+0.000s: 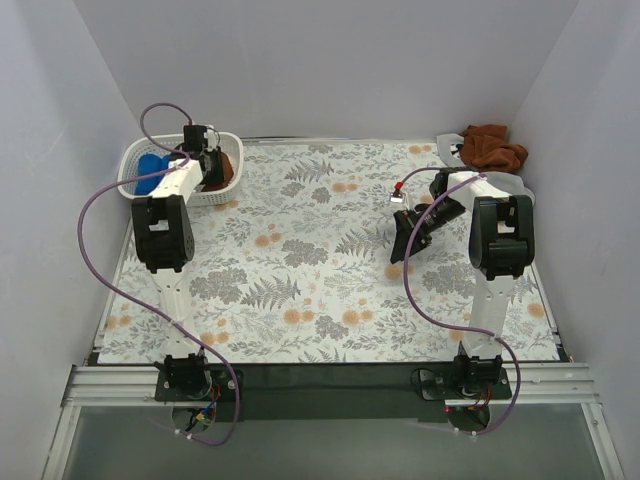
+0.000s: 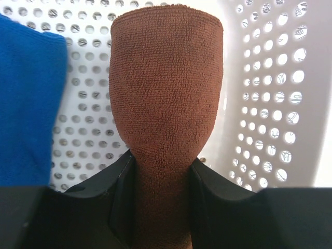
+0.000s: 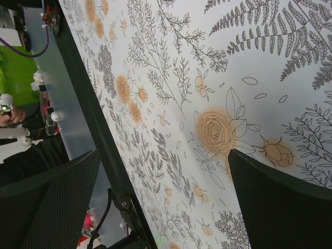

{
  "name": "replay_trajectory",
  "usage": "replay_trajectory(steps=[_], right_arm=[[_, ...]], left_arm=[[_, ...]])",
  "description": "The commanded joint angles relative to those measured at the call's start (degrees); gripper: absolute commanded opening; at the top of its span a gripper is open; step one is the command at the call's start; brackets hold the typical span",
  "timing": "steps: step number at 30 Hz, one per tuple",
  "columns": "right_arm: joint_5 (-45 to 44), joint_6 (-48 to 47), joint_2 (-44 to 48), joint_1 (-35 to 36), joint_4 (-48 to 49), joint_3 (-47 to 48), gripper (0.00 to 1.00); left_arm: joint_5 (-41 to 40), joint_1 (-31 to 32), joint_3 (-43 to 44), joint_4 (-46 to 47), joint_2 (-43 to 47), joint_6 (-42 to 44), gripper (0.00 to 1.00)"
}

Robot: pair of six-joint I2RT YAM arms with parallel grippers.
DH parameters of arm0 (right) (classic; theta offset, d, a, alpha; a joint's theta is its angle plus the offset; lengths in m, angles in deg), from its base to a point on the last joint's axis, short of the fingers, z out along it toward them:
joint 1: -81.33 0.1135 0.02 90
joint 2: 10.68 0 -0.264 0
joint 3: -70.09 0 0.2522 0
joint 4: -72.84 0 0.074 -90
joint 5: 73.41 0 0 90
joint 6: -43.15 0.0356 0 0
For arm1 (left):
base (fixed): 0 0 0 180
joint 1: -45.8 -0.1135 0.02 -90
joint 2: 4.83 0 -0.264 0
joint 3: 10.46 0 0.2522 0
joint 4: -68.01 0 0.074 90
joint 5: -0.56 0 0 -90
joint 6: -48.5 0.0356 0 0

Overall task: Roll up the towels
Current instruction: Place the rolled towel into the container

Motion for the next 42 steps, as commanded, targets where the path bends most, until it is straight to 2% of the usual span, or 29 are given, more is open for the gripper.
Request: replay_trajectory(steps=[1,9,18,23,24,28,40,42], right_arm=[[0.01,-0.43,0.6,-0.21,-0.71,0.13,0.99],[-0.17,-0.25,0.16,-0.12,-0.71,0.83,0.98],[-0.61,-0.51,0.6,-0.12,-0.62,-0.13,0.98],[-0.87,-0.6,0.77,-0.12,-0.62,-0.31,0.98],[-0.96,-0.6,0.86,-0.12,-0.62,-0.31,0.98],[-0.87,-0.43,0.86,-0.12,-0.71,-0.05,0.98],[-0.34,-0.43,1.56,-0.12,-0.71,-0.14,0.98],[0.09,-0.34,1.56,-0.12,-0.71,-0.14,0.98]], left_arm=[[2.04,0.2,-1.0,1.96,0.94,-2.18,0.02],[7.22,0.2,-2.14,1.78,-0.02,-3.23,0.09],[7.14,0.2,-2.06,1.69,-0.11,-4.73,0.14],[7.58,0.2,-2.14,1.52,-0.55,-4.73,0.27],[7.67,0.2,-2.14,1.52,-0.55,-4.73,0.33],[8.11,0.2,-1.79,1.25,-0.38,-4.46,0.39],[6.44,0.2,0.84,0.73,0.42,-2.09,0.45],[6.17,0.2,1.28,0.81,0.68,-1.65,0.49]])
